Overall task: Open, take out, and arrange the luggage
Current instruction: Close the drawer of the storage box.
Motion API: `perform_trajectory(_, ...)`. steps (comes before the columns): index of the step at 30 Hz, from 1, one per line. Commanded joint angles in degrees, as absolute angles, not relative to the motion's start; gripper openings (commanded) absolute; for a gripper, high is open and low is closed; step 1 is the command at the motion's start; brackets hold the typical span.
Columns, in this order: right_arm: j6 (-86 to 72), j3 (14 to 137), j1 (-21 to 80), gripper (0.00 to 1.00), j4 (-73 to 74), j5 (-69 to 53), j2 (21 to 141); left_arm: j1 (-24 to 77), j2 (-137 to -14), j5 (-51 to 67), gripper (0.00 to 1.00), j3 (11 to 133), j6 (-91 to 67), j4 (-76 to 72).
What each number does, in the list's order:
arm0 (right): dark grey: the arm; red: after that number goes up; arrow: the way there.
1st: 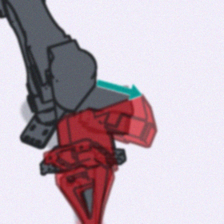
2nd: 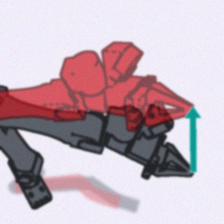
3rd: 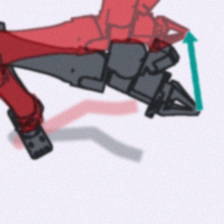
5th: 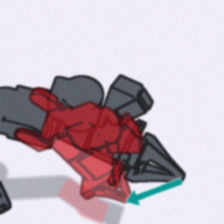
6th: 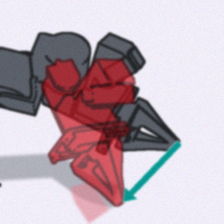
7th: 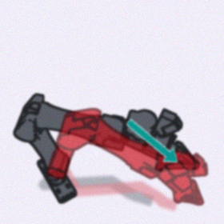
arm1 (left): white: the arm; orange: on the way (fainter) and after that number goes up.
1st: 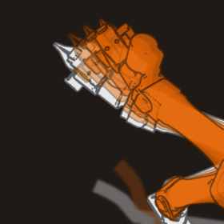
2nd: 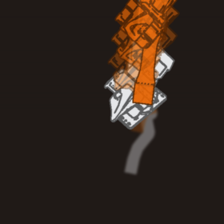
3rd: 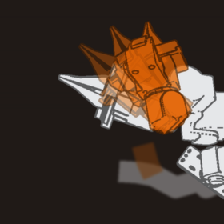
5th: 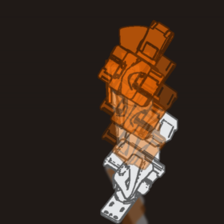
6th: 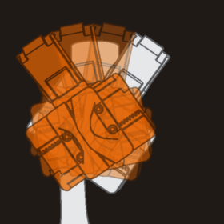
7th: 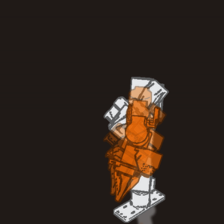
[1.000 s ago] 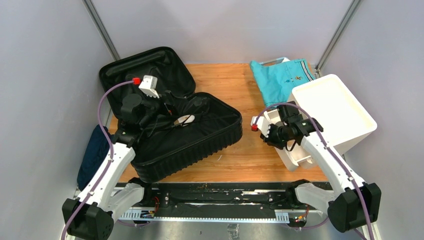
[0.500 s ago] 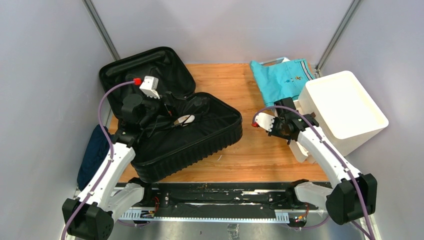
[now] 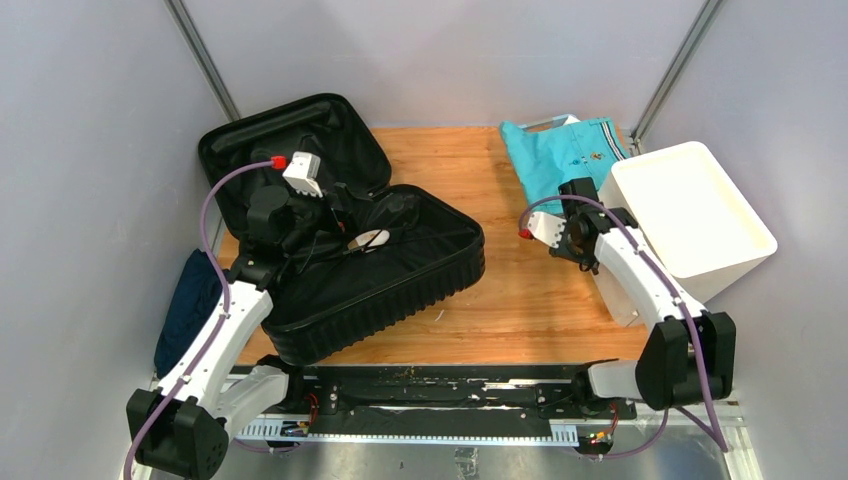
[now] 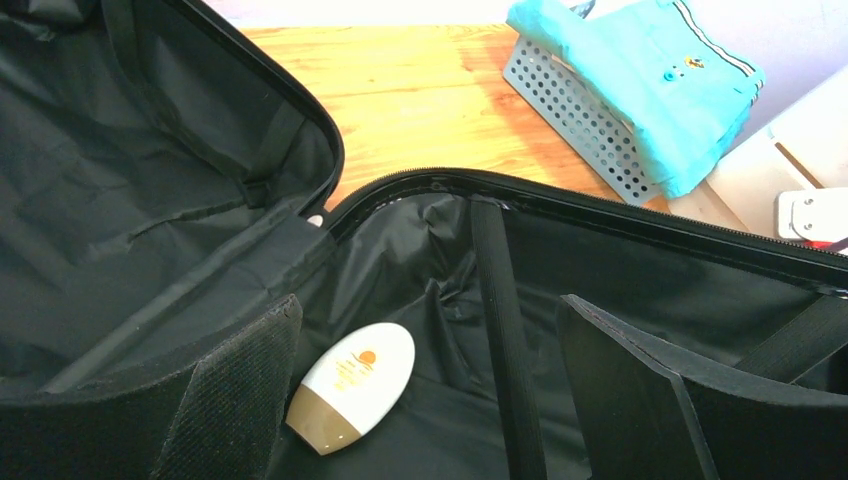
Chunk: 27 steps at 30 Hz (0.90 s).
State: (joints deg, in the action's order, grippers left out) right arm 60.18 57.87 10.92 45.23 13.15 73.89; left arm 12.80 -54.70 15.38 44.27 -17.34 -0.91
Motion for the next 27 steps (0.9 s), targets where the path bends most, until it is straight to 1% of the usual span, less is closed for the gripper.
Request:
perform_trajectory(1, 62.98, 61.25, 7.63, 0.36, 46.53, 19.93, 76.92, 12.30, -54.77, 15.47, 1.00, 45.88, -16.39, -0.88)
perform_trajectory(6, 64.12, 63.03, 5.87, 0.38, 47.27, 20.81, 79.19, 12.30, -54.72, 15.42, 1.00, 45.71, -16.43, -0.92)
perform_trajectory(11, 65.98, 64.06, 5.09, 0.46, 47.37, 21.13, 80.57, 12.30, -54.72, 15.21, 1.00, 45.71, -15.89, -0.79)
perform_trajectory(13, 66.65, 64.67, 4.79, 0.48, 48.20, 20.95, 81.21, 12.30, -54.78, 15.02, 1.00, 45.69, -15.67, -0.79)
perform_trajectory(14, 66.89, 65.20, 4.74, 0.48, 49.54, 20.14, 81.41, 12.30, -54.82, 15.02, 1.00, 45.62, -15.60, -0.79)
perform_trajectory(18, 69.37, 70.33, 5.19, 0.48, 62.01, 6.37, 81.48, 12.30, -55.01, 15.03, 1.00, 45.53, -15.49, -1.21)
perform_trajectory(22, 78.17, 69.78, 5.81, 0.48, 67.46, -2.98, 80.50, 12.30, -55.45, 15.00, 1.00, 45.53, -15.34, -1.49)
perform_trajectory(27, 100.53, 61.99, 5.73, 0.52, 65.60, -4.75, 76.61, 12.26, -55.06, 14.72, 1.00, 45.62, -14.58, -0.79)
